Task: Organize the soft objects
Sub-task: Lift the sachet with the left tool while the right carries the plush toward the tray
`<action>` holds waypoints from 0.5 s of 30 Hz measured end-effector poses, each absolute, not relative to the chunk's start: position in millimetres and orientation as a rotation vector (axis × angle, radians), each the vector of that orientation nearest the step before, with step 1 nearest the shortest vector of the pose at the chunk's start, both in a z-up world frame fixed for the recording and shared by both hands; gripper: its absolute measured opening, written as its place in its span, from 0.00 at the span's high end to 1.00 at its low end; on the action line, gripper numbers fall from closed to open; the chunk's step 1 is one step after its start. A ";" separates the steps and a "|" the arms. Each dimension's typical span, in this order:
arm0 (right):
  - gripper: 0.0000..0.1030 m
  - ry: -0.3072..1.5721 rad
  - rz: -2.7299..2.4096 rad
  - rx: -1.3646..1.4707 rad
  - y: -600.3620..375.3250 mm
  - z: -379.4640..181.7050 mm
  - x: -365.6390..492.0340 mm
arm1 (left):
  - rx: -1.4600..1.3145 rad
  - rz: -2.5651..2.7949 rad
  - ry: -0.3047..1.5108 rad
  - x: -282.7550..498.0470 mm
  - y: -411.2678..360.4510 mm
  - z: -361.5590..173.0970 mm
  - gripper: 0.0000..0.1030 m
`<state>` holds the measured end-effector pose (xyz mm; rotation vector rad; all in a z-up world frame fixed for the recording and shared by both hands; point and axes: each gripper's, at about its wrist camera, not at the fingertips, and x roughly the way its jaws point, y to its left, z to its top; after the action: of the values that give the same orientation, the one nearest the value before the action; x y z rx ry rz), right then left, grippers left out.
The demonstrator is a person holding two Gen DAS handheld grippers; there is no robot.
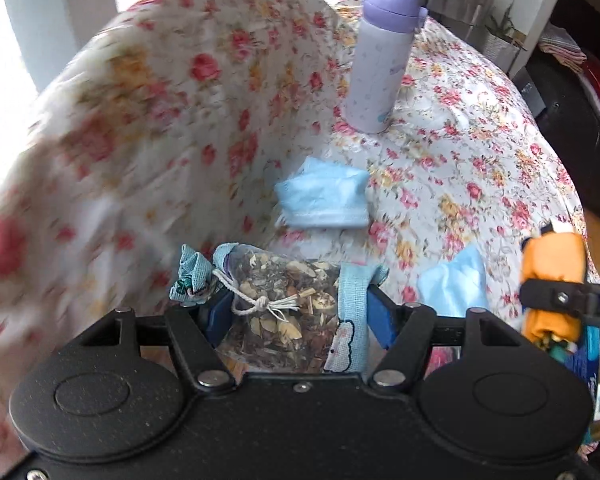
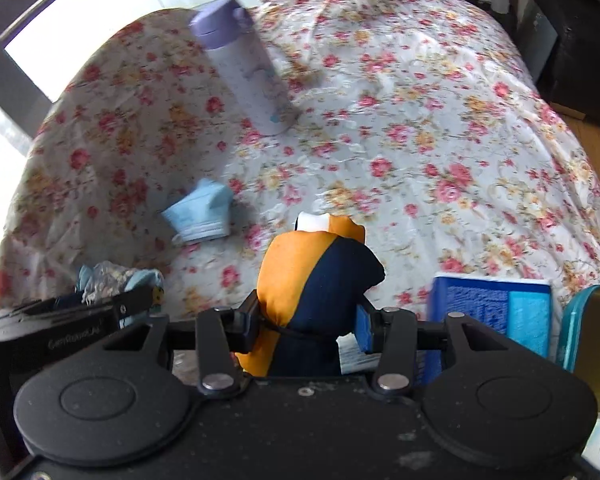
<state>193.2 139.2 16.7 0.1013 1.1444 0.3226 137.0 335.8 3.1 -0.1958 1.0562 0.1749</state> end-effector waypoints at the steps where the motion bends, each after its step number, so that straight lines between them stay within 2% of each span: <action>1: 0.56 1.147 0.337 0.101 144.9 18.0 190.2 | -0.200 0.184 1.059 129.3 336.0 5.6 0.39; 15: 0.56 1.195 0.571 -0.001 238.8 15.7 151.0 | -0.226 0.205 1.041 30.8 314.2 28.4 0.39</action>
<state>151.0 238.8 15.7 -0.0007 1.1949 0.5710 30.8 314.2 28.4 -0.2256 1.0410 0.2049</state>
